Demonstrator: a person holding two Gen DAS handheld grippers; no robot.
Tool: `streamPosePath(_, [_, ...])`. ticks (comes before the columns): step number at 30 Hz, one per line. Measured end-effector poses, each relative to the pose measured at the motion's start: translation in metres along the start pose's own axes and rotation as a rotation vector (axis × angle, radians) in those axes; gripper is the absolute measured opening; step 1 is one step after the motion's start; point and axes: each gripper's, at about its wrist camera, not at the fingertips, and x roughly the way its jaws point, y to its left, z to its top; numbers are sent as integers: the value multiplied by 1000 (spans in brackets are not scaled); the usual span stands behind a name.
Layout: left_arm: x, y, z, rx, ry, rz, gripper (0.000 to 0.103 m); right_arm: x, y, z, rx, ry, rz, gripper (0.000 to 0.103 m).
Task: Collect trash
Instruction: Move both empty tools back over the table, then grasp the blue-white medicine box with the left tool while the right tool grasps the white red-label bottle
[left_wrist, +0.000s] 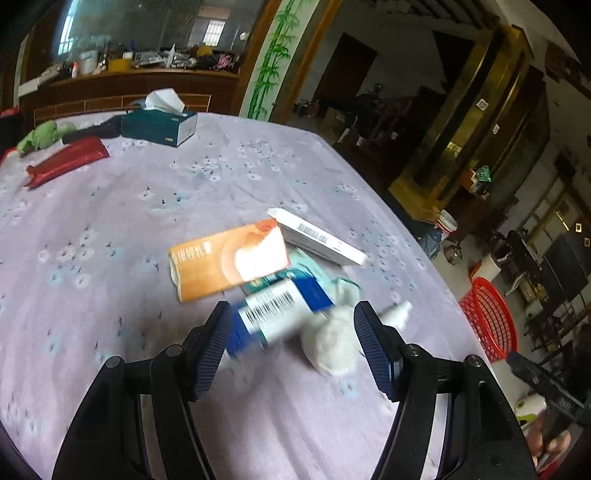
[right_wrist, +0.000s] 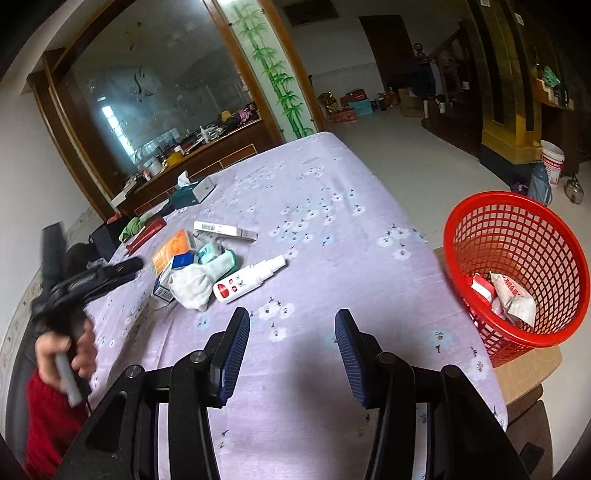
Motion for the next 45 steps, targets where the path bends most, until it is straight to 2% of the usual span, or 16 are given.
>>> streamPosePath(3, [21, 10, 6, -29, 54, -75, 66, -1, 1, 1, -3, 3, -3, 52])
streamPosePath(6, [32, 17, 5, -51, 78, -105, 66, -1, -1, 3, 3, 3, -5, 52])
streamPosePath(11, [18, 6, -11, -40, 138, -198, 66, 1, -3, 4, 9, 8, 0, 53])
streamPosePath(13, [15, -7, -19, 22, 163, -185, 66, 2, -3, 4, 12, 13, 7, 53])
streamPosePath(15, [6, -13, -23, 72, 101, -117, 66, 4, -3, 4, 13, 17, 14, 53])
streamPosePath(19, [8, 6, -6, 24, 57, -84, 66, 7, -3, 2, 14, 23, 16, 53])
streamPosePath(23, [33, 30, 10, -66, 84, -103, 66, 7, -6, -1, 21, 24, 15, 54])
streamPosePath(26, [52, 38, 9, -122, 147, -144, 66, 7, -8, -1, 30, 24, 12, 55])
streamPosePath(30, [53, 32, -8, -128, 226, -213, 66, 8, -11, -1, 36, 27, 10, 56])
streamPosePath(33, [43, 21, -20, -95, 233, -223, 70, 13, -11, 0, 38, 35, 14, 56])
streamPosePath(38, [34, -6, -36, 1, 211, -127, 70, 23, -7, -1, 38, 57, 29, 56])
streamPosePath(40, [35, -10, -38, 25, 166, -12, 70, 26, -3, -2, 31, 65, 29, 56])
streamPosePath(41, [38, -11, -38, 29, 166, 20, 67, 28, -2, -2, 28, 68, 30, 56])
streamPosePath(43, [43, -10, -39, 4, 169, 32, 41, 30, 2, -2, 27, 75, 40, 56])
streamPosePath(45, [45, -9, -41, -8, 172, 54, 37, 32, 5, -1, 26, 80, 48, 56])
